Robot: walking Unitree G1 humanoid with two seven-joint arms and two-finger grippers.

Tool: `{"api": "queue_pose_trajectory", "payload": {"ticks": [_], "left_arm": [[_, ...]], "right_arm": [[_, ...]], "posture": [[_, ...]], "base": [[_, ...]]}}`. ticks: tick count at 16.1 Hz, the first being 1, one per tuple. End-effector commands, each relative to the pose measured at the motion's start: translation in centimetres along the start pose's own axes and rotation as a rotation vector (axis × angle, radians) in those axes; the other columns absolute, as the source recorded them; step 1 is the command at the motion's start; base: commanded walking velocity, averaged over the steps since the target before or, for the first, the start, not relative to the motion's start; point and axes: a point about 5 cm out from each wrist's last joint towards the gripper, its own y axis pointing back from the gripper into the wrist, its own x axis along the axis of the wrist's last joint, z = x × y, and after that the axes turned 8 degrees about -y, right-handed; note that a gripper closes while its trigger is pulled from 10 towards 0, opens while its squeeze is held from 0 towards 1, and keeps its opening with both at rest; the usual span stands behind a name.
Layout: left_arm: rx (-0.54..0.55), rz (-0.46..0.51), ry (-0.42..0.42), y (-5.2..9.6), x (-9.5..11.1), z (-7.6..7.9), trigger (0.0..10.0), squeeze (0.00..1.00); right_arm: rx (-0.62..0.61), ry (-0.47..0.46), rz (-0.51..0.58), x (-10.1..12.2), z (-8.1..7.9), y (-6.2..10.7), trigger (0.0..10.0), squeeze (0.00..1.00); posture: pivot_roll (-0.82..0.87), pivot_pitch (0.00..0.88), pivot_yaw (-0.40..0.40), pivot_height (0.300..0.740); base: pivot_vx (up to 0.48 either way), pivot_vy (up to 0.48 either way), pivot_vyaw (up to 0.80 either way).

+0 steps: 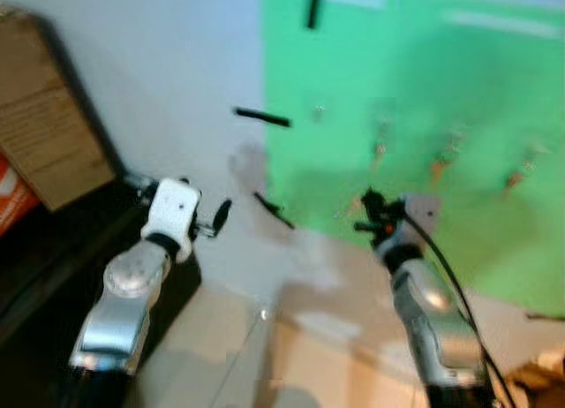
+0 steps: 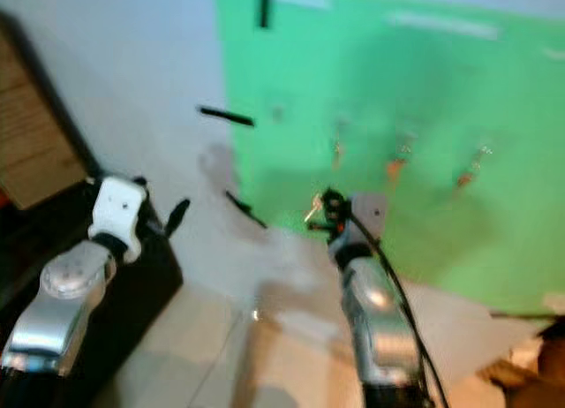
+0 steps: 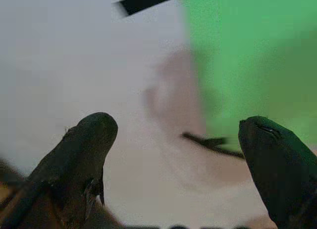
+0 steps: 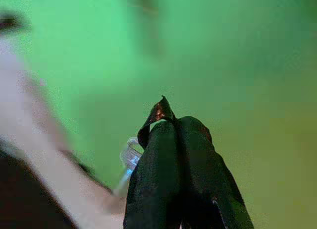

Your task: Hang keys on a hook

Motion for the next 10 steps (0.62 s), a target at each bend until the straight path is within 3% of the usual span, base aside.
{"api": "queue_pose_trajectory", "payload": {"ticks": [1, 4, 7, 10], "left_arm": [[-0.004, -0.004, -0.012, 0.2, 0.0, -0.3, 10.0, 0.05], [-0.013, -0.013, -0.019, -0.1, -0.2, 0.0, 10.0, 0.02], [-0.023, -0.011, -0.007, -0.3, -0.2, 0.5, 10.0, 0.01], [-0.022, -0.006, 0.002, -0.4, -0.2, 0.8, 10.0, 0.01]], "right_arm": [[-0.009, -0.01, 0.016, 0.5, 0.1, 0.0, 10.0, 0.0], [-0.014, 0.007, 0.015, 0.6, 0.5, 0.5, 10.0, 0.0], [-0.018, 0.005, -0.001, 0.5, 0.9, 1.0, 10.0, 0.0], [-0.017, 0.02, -0.013, 0.5, 1.1, 1.1, 10.0, 0.0]], "posture": [[0.01, 0.0, 0.037, 0.74], [-0.01, 0.0, 0.043, 0.74], [-0.03, 0.0, 0.032, 0.74], [-0.02, 0.0, 0.013, 0.74]], "base": [[0.292, 0.0, 0.0], [0.179, 0.0, -0.8], [0.0, 0.0, 0.0], [0.0, 0.369, -0.39]]}}
